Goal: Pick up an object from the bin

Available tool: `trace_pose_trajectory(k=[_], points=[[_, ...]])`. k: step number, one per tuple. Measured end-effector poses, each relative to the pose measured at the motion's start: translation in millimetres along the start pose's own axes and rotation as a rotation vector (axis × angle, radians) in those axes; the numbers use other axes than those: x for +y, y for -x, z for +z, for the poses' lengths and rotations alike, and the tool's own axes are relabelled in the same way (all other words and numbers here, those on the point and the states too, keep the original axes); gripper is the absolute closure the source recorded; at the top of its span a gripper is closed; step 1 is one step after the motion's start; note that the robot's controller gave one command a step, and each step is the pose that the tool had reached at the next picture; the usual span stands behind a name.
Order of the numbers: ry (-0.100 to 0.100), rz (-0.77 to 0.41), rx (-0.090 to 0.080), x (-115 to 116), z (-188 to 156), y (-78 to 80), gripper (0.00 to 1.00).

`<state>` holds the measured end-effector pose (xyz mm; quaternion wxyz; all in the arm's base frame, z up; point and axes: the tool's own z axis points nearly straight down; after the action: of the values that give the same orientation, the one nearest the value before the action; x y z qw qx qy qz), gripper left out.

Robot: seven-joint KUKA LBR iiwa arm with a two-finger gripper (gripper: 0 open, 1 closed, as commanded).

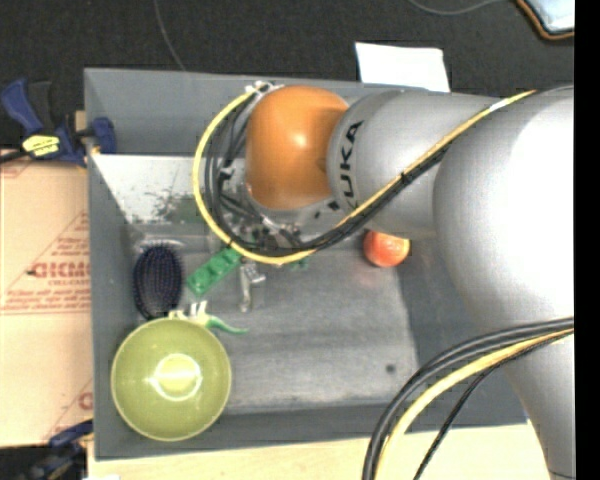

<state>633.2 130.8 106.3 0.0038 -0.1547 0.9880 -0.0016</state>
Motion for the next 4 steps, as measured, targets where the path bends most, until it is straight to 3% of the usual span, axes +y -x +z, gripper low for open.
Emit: trace_pose_trajectory(k=[1, 2, 4], points=[[0.002, -0.276, -0.005, 60, 21, -68.7, 0.00], [0.001, -0.178, -0.009, -2, 34, 20.7, 1.00], [0.002, -0.176, -0.008, -3, 30, 20.0, 1.00]])
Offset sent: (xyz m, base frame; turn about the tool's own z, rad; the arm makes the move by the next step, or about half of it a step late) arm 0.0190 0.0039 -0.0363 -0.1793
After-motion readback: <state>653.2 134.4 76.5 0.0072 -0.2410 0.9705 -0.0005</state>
